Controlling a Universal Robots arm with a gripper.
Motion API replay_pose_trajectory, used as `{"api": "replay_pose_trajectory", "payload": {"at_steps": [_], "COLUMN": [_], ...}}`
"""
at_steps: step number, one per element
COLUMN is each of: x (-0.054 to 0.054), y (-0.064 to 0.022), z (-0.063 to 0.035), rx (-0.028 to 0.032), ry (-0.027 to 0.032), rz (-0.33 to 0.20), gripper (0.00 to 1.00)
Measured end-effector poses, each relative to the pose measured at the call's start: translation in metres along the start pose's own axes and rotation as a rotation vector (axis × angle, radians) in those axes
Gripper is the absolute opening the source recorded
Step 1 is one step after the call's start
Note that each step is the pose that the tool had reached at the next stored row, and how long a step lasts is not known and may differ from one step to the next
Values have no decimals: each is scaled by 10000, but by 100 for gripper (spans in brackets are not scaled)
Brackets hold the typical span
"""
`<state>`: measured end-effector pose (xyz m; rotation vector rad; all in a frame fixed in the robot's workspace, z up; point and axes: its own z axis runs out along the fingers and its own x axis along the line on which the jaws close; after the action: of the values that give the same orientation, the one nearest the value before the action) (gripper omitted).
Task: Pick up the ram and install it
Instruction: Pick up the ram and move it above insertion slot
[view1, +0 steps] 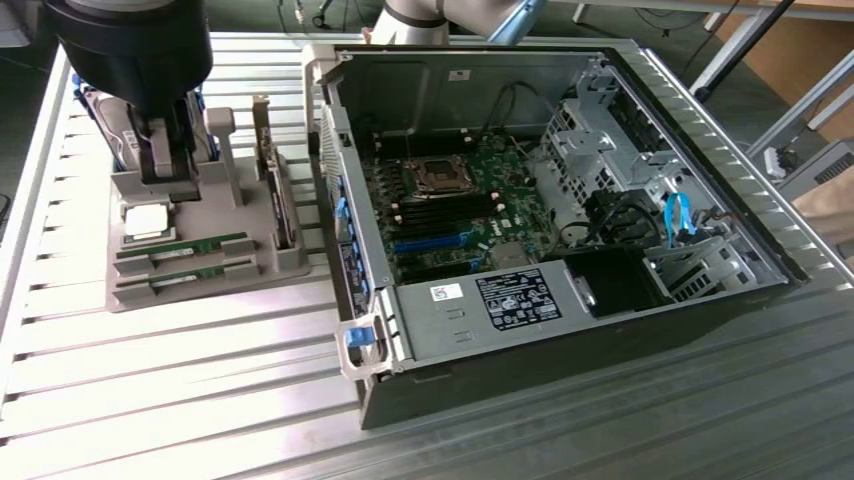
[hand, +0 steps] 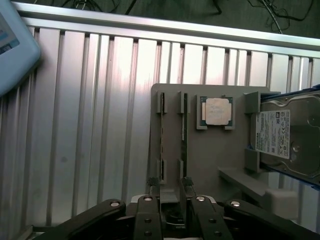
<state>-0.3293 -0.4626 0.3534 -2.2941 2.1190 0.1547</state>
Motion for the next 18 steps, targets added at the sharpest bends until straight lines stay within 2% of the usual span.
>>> {"api": "replay_pose_trajectory", "payload": {"at_steps": [5, 11, 18], "x": [4, 11, 16], "y": [-4, -9, -13], "z": [39, 97, 140], "rx": [-2, -5, -7], "ry": [13, 65, 91], "rz": [1, 4, 5], "gripper": [29, 29, 29]}}
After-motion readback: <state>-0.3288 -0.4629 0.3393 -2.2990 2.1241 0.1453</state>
